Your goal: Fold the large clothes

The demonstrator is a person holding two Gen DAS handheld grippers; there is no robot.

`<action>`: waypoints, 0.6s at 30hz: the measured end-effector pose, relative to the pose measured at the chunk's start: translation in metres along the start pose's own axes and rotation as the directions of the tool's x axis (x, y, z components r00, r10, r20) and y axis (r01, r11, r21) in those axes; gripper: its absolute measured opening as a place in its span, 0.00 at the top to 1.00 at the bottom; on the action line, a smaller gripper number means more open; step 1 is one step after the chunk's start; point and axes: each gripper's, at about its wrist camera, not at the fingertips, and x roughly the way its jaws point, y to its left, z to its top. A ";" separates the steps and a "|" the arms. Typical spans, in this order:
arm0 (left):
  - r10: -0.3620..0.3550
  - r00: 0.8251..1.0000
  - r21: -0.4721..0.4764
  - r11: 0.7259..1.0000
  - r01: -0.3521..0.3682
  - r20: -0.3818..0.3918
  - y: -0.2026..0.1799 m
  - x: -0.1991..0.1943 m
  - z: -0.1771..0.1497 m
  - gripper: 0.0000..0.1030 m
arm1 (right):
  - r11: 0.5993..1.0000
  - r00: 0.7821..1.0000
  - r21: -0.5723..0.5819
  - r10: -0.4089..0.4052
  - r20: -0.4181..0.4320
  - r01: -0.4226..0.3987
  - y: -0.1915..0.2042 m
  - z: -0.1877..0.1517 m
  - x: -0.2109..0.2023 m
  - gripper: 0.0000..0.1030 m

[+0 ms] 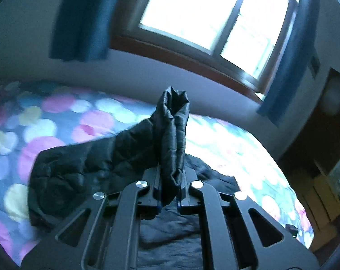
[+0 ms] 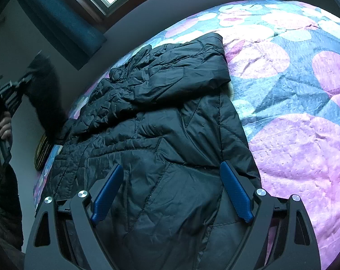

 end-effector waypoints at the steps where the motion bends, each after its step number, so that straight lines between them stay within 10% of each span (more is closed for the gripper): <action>1: -0.006 1.000 0.019 1.000 0.006 -0.013 -0.010 0.009 -0.005 0.93 | 1.000 1.000 0.001 0.001 0.000 -0.001 0.000 0.000 0.000 0.16; 18: 0.077 0.960 0.144 0.989 -0.039 -0.270 -0.083 0.160 -0.098 0.93 | 1.000 1.000 0.015 0.016 0.005 -0.016 -0.003 -0.002 -0.001 0.16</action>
